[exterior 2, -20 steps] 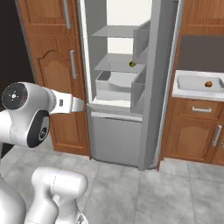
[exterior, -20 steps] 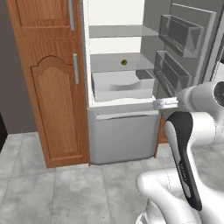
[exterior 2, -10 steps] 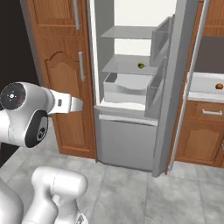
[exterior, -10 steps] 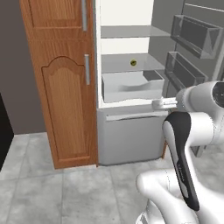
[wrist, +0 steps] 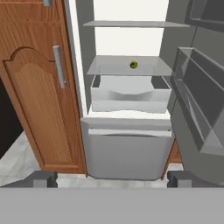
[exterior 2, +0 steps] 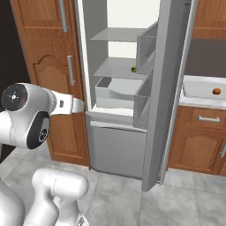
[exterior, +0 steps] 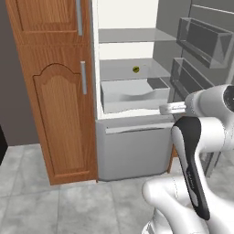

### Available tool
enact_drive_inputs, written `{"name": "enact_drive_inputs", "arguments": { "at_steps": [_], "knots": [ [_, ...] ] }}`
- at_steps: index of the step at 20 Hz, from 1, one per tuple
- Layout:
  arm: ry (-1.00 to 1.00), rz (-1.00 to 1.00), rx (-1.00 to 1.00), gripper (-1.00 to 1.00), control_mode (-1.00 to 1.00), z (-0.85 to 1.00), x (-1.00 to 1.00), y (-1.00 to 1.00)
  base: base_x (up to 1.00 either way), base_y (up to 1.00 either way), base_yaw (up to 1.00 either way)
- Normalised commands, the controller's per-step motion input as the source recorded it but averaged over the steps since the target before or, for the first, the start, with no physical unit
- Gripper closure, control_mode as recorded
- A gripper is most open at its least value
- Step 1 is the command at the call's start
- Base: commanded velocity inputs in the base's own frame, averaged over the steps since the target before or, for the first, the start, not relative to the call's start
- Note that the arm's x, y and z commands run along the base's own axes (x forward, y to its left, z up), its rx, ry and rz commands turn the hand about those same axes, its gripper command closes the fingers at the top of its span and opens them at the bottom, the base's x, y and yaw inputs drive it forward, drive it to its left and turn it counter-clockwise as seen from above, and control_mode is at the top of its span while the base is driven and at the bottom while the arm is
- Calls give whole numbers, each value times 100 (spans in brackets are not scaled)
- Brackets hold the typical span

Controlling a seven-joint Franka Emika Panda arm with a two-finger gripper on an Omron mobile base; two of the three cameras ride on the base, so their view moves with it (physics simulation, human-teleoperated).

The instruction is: Pick the tangerine and pear from the fridge and place them inside the tupperware on the counter.

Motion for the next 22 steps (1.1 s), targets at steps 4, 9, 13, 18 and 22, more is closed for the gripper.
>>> {"name": "enact_drive_inputs", "arguments": {
  "at_steps": [4,9,13,18,22],
  "knots": [
    [0,0,0,-100,100,0,0,0,56,-12,0],
    [0,0,0,-100,100,0,0,0,67,0,0],
    [0,0,0,-100,100,0,0,0,53,-9,0],
    [0,0,0,-100,100,0,0,0,49,-24,0],
    [0,0,0,-100,100,0,0,0,48,-27,0]
  ]
}}
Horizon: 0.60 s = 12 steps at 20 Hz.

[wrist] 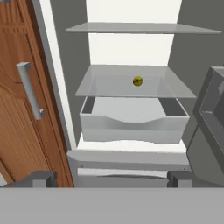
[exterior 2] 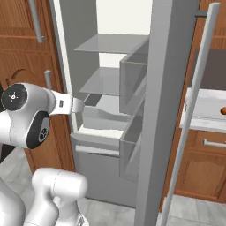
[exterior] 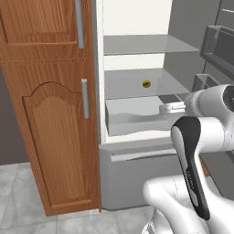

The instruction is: Pick the tangerine and pear from the fridge and place them inside the tupperware on the counter.

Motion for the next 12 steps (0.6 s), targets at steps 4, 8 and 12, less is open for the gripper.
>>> {"name": "enact_drive_inputs", "arguments": {
  "at_steps": [4,8,12],
  "knots": [
    [0,0,0,-100,100,0,0,0,49,-25,0],
    [0,0,0,-100,100,0,0,0,52,-24,0],
    [0,0,0,-100,100,0,0,0,52,-24,0]
  ]
}}
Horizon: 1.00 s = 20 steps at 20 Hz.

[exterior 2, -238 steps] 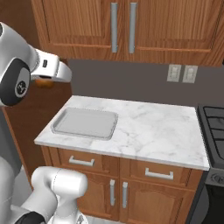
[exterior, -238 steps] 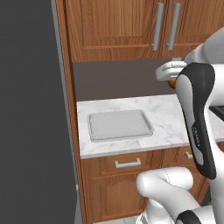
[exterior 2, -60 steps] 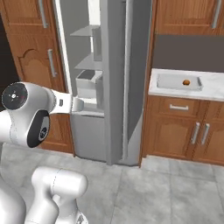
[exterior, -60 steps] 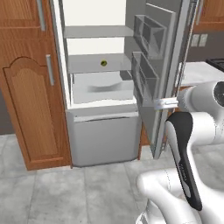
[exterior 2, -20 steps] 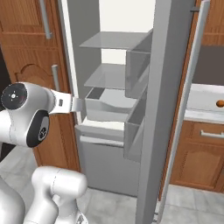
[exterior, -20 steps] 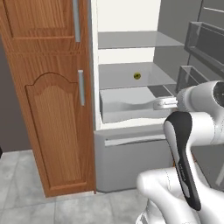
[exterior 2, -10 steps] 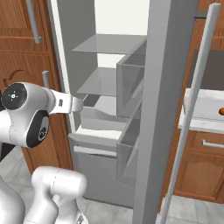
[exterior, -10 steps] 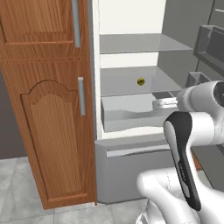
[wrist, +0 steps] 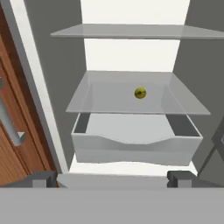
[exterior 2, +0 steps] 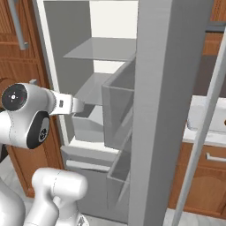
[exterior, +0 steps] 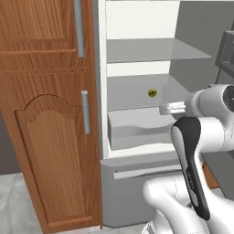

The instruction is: Pick the tangerine and pear from the fridge and place them inside the tupperware on the counter.

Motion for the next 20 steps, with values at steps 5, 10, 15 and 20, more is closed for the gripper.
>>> {"name": "enact_drive_inputs", "arguments": {
  "at_steps": [5,10,15,20],
  "knots": [
    [0,0,0,-100,100,0,0,0,34,-26,-3],
    [0,0,0,-100,100,0,0,0,10,-34,-6],
    [0,-5,0,-100,-100,-32,7,-31,1,-7,-1],
    [0,-3,0,-100,-100,-25,32,-29,0,0,0]
  ]
}}
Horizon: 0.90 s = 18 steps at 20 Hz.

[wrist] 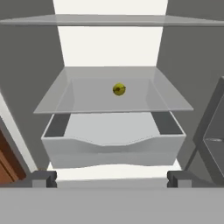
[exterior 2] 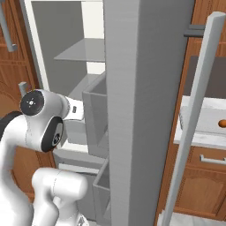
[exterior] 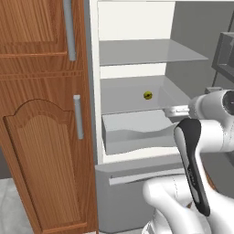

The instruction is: Pick the tangerine and pear from the fridge and place them inside the tupperware on the counter.

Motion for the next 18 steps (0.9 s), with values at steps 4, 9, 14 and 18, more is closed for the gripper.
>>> {"name": "enact_drive_inputs", "arguments": {
  "at_steps": [4,9,14,18],
  "knots": [
    [0,-1,0,-100,-100,-24,55,-5,0,0,0],
    [1,0,0,-100,-100,-23,59,-4,0,0,0],
    [5,0,0,-100,-100,-16,57,-5,0,0,0],
    [8,0,0,-100,-100,-8,57,-9,0,0,0]
  ]
}}
